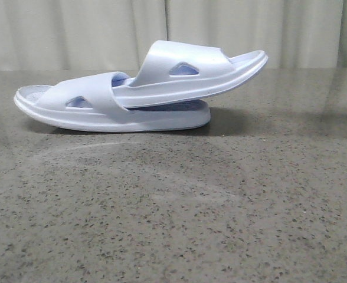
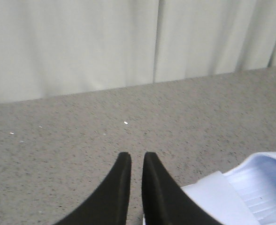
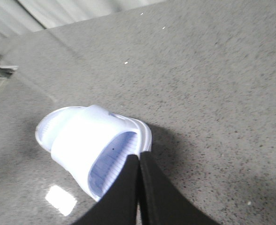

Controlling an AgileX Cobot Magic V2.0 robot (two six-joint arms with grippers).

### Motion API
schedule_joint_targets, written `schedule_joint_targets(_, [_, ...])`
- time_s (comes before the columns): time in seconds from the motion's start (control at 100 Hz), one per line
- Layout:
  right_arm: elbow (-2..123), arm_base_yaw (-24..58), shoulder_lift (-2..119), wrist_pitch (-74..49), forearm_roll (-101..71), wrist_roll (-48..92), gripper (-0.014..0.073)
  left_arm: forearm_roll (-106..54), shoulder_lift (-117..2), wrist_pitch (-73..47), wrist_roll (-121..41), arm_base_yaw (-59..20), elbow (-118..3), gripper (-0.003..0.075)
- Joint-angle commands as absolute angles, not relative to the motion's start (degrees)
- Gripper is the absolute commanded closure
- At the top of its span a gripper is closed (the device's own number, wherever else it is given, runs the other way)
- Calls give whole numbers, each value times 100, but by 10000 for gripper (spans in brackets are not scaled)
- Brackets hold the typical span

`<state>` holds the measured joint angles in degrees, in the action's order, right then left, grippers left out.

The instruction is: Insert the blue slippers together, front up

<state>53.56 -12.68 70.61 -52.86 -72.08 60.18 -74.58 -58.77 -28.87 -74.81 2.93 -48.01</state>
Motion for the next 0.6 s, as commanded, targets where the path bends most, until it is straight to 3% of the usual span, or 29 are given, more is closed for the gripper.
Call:
schedule_joint_targets(0.0, [5165,-1077,6489,-4784,-7469,6344,672,-7650,-5466,-2285,-7486,111,-4721,705])
schedule_joint_targets(0.29, [3627,14,4834,-2482,-7512,6742,672,-8225,-4331,-1760,-7585,-404,-3850,705])
schedule_joint_targets(0.59, [2129,213,2911,-2206,-7724,6850,672,-8769,-2963,-1808,-8037,-446,-2805,705])
